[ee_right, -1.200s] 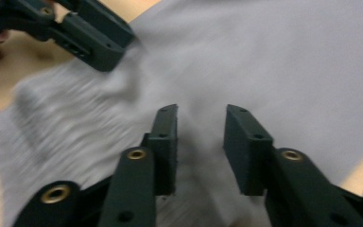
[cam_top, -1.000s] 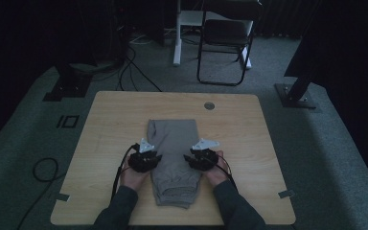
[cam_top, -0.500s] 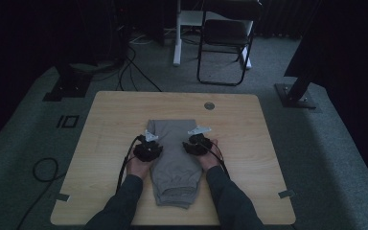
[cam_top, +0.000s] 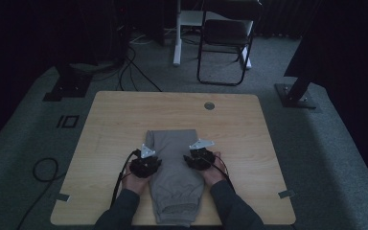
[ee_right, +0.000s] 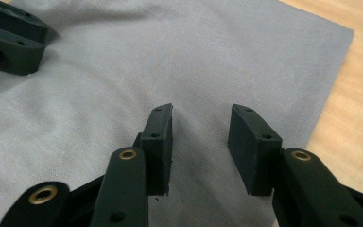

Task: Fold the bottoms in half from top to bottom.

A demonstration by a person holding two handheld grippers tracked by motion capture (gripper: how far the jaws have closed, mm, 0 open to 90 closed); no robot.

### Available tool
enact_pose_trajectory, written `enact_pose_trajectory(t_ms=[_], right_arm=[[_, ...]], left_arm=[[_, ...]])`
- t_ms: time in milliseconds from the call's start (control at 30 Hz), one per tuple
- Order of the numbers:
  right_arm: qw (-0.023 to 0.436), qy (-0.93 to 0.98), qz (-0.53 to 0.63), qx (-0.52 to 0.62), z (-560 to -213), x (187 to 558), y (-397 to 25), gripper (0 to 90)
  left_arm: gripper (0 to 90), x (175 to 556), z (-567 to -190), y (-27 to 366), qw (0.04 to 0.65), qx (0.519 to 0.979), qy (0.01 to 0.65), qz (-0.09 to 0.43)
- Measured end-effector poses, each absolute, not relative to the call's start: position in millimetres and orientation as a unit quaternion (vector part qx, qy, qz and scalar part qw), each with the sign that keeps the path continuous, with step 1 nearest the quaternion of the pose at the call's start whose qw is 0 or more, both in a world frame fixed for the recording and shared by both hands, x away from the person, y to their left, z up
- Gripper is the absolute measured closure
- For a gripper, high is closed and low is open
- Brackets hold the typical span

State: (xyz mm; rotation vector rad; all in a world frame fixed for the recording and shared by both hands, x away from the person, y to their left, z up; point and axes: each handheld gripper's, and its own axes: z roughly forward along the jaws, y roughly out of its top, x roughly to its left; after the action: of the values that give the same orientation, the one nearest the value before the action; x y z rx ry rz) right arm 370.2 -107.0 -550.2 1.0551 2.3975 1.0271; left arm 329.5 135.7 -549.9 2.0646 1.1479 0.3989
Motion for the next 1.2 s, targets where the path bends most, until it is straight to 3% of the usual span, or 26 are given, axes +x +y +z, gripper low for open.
enact_pose_trajectory(t_ms=[267,467,567,833,1000,1200], right_arm=[[0.158,0.845,0.362,0.359,-550.2,345.9,-109.9,60.6],[0.154,0.847,0.362,0.358,-549.9,342.8,-110.7,60.5],[0.152,0.848,0.360,0.357,-549.5,343.6,-110.7,60.5],[0.148,0.849,0.360,0.357,-548.7,345.1,-111.2,61.0],[0.164,0.847,0.350,0.364,-543.2,357.2,-112.9,64.9],[0.184,0.823,0.352,0.406,-536.8,394.1,-120.7,69.4]], left_arm=[[73.5,308.3,-547.5,139.7,0.367,0.809,0.435,0.149],[72.4,333.7,-531.1,152.7,0.370,0.780,0.465,0.195],[70.8,361.5,-528.2,155.1,0.338,0.780,0.477,0.225],[72.5,385.9,-532.8,172.0,0.312,0.759,0.522,0.234],[72.2,394.1,-523.0,167.4,0.332,0.762,0.507,0.229],[73.0,409.6,-528.6,158.0,0.314,0.777,0.505,0.205]])
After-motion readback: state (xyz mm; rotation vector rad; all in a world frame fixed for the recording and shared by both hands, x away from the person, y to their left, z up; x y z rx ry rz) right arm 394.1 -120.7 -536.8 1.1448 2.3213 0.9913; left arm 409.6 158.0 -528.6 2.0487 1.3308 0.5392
